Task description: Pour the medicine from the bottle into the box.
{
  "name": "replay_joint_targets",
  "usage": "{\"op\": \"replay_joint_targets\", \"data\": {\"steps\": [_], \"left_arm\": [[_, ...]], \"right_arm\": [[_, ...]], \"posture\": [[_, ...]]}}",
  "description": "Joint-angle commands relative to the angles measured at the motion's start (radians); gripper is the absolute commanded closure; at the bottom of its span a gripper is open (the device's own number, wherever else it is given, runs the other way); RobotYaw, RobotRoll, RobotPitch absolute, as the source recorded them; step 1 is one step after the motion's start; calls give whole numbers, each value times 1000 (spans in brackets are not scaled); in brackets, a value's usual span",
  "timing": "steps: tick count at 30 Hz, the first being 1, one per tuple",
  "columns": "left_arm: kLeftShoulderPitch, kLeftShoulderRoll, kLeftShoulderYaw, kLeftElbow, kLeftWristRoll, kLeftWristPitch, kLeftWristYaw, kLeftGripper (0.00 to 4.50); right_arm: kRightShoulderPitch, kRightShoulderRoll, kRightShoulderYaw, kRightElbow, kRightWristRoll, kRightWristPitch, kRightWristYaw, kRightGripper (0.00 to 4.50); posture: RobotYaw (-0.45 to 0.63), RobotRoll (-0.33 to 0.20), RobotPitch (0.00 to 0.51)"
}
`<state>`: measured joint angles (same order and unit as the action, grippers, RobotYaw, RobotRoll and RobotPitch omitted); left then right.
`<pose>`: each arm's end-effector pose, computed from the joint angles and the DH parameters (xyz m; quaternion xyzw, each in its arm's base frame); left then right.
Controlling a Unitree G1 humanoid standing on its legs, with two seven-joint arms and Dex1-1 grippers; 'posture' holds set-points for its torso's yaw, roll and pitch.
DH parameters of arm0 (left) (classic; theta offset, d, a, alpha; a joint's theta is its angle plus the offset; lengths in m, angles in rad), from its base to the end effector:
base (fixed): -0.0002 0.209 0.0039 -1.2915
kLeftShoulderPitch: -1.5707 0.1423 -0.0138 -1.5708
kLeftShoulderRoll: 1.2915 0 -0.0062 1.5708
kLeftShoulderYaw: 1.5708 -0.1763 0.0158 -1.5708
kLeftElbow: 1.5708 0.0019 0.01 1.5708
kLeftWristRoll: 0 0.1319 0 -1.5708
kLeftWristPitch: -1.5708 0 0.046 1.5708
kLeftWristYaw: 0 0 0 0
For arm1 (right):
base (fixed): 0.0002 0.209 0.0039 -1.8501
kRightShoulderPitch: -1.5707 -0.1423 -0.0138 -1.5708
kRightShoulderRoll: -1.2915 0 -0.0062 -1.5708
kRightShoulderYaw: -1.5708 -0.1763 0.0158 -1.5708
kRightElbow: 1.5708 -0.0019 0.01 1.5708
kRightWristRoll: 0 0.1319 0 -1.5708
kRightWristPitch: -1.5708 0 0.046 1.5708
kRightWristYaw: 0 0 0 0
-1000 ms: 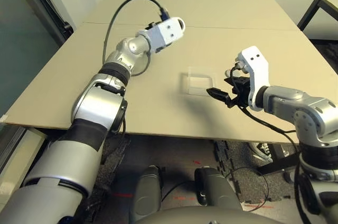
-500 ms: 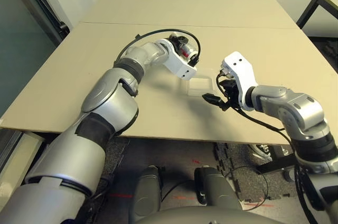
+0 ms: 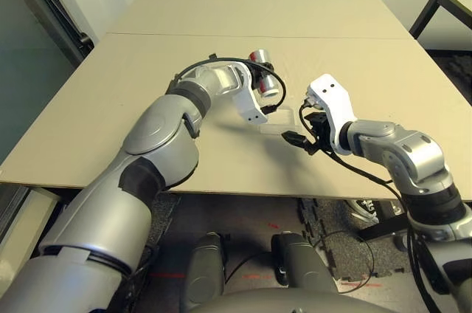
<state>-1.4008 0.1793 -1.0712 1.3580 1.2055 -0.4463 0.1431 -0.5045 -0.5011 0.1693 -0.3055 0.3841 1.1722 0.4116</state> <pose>0.3543 0.0742 0.1773 0.8821 -0.2289 -0.2909 0.2912 0.2462 -0.1647 0.1627 -0.1152 0.2563 0.3140 0.9069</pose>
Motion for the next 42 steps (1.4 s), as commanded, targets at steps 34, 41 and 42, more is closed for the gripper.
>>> {"op": "replay_joint_targets", "data": {"steps": [34,41,42], "left_arm": [[292,-15,1292,-27,-1211,492,-355,2061],[152,16,903,-33,-847,214,-429,2061],[129,16,843,-30,-792,177,-427,2061]], "right_arm": [[-1,-68,7,50,-45,-40,81,0],[2,-74,12,50,-46,-31,82,0],[1,-73,13,51,-47,-31,82,0]], "posture": [[-124,0,47],[-121,0,46],[-120,0,45]]}}
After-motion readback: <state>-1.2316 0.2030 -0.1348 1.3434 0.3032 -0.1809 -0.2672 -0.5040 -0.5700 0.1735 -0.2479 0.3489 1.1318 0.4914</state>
